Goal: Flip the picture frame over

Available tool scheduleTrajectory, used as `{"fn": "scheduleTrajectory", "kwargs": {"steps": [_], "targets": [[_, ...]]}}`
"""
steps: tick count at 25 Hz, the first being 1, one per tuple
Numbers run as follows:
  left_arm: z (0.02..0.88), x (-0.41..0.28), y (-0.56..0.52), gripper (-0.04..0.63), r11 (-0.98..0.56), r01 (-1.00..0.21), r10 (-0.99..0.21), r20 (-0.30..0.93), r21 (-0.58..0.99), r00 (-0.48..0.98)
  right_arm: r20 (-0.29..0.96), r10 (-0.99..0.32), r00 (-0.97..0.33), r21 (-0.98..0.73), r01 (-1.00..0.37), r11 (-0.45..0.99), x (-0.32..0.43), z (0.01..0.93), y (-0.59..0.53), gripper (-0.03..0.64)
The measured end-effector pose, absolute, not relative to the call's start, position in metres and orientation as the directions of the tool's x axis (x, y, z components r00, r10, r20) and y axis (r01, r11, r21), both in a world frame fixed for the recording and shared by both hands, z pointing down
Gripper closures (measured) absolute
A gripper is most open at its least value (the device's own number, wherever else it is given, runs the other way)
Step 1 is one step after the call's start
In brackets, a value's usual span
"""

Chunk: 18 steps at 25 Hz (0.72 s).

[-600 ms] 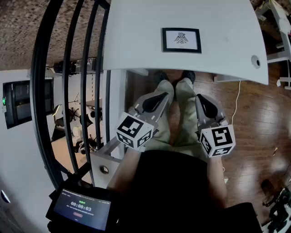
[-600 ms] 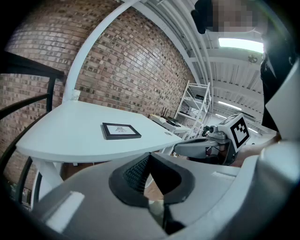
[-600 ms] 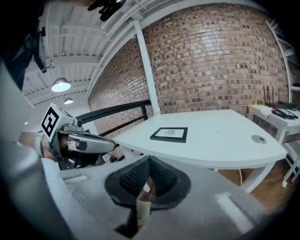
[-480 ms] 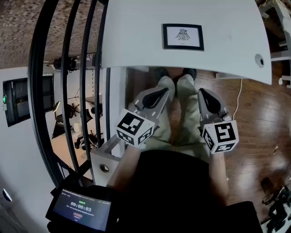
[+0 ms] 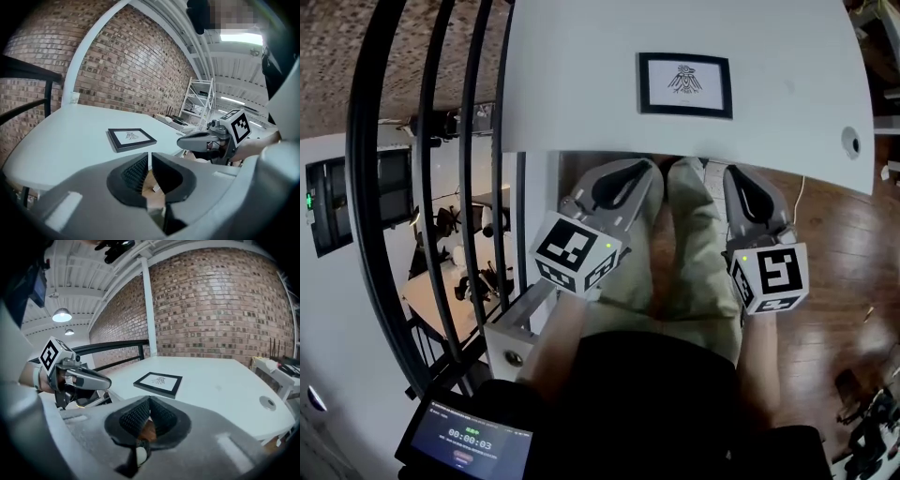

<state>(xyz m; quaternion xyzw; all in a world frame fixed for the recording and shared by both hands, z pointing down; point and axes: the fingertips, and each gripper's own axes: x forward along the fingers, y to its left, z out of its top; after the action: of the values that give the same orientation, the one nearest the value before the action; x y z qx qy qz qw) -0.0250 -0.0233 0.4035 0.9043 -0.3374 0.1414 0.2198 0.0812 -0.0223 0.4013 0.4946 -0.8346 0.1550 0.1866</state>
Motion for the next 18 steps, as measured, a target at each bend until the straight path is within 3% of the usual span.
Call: {"fn": "scheduleTrajectory", "kwargs": {"steps": [8, 18], "targets": [[0.413, -0.031, -0.061, 0.549, -0.636, -0.713, -0.587, 0.414, 0.296, 0.696, 0.498, -0.756, -0.426, -0.05, -0.884, 0.465, 0.083, 0.416, -0.058, 0.624], [0.432, -0.028, -0.093, 0.469, -0.626, -0.741, -0.555, 0.529, 0.243, 0.642, 0.613, -0.692, -0.381, -0.06, -0.896, 0.44, 0.096, 0.44, -0.089, 0.511]]}}
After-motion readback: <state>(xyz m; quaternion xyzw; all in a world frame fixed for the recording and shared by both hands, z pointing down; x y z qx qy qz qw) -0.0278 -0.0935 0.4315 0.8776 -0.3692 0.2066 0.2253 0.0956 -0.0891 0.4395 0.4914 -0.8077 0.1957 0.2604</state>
